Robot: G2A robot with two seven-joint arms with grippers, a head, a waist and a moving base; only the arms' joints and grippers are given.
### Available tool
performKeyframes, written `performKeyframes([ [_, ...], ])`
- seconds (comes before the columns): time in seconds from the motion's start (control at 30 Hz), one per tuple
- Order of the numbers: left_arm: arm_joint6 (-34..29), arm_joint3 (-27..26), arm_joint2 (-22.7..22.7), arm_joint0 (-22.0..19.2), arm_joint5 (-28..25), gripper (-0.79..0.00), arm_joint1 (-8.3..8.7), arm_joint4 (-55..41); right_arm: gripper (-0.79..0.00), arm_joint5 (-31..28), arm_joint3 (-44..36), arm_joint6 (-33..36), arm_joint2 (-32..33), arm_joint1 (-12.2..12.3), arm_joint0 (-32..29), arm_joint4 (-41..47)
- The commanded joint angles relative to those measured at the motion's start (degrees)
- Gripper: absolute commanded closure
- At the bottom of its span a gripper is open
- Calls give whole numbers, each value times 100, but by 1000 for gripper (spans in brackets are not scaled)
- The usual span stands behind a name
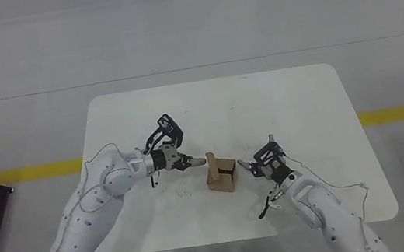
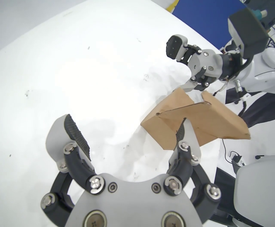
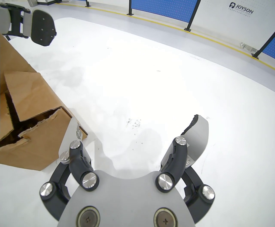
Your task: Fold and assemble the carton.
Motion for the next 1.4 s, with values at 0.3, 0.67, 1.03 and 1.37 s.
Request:
performKeyframes([
  [0.3,-620,-755,-291,297,-428,-785,172,-281,-785,-664,-288,-239,405,127,-456,-398],
  [0.67,-323,-200,511,-377,-200,-785,-30,-93,-785,-591,-377,-252,381,123,-509,-407],
  [1.03,-50,147,913,-587,-138,-785,-142,-4,-785,-460,-474,-175,262,91,-406,-344],
  [1.37,163,374,1077,-579,-65,-785,-184,121,-785,-461,-494,-132,171,74,-336,-349],
])
